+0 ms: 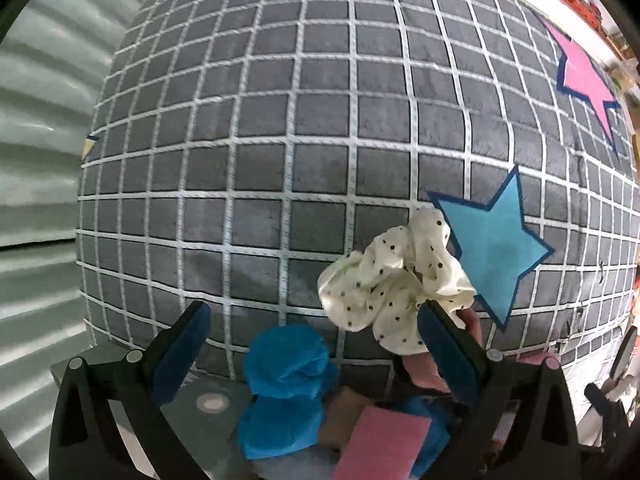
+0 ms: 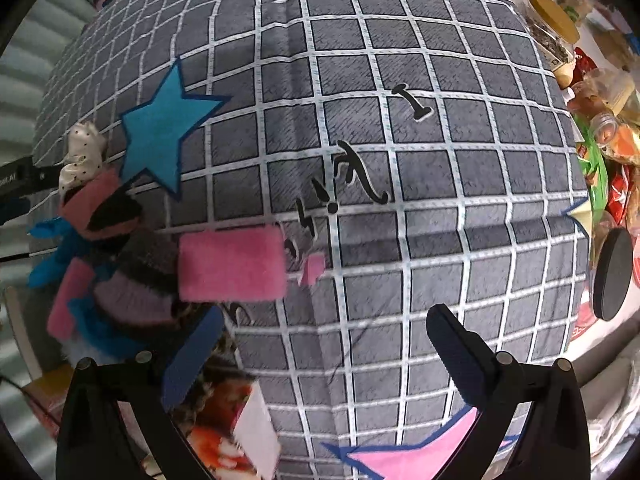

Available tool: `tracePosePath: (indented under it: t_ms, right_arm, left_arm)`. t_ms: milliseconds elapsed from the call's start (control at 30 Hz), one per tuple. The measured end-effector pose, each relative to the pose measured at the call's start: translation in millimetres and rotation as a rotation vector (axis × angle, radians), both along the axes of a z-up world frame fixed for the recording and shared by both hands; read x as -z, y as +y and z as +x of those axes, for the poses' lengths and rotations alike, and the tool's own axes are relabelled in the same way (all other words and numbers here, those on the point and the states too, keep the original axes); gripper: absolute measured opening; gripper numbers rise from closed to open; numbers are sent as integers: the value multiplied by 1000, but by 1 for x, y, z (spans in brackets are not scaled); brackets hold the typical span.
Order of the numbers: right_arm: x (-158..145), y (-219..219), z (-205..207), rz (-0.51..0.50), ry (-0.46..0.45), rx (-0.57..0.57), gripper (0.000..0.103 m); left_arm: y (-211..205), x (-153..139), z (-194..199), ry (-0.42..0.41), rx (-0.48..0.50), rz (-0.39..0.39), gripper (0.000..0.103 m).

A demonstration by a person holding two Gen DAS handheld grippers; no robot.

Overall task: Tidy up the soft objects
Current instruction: 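Grasp the white polka-dot scrunchie with the left tool while the right tool approaches the pink sponge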

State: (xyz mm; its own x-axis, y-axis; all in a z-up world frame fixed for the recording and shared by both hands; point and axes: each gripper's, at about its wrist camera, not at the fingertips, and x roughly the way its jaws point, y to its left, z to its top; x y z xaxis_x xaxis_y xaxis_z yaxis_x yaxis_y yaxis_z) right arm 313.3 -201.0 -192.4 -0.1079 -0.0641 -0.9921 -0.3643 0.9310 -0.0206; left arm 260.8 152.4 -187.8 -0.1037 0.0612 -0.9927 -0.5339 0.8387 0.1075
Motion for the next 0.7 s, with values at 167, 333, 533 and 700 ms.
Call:
tracePosePath:
  t_ms: [167, 333, 533, 700]
  right_arm:
    - [19, 21, 0, 27, 3, -11, 103]
    - [41, 47, -4, 24, 26, -58, 103]
    - [42, 45, 1, 5, -7, -75, 103]
    - [21, 6, 22, -77, -67, -5, 103]
  left_arm:
    - [14, 24, -1, 9, 0, -43, 103]
    - [6, 39, 3, 40, 5, -45, 103]
    - [21, 84, 1, 103, -27, 26, 103]
    - [62, 78, -2, 60, -108, 89, 103]
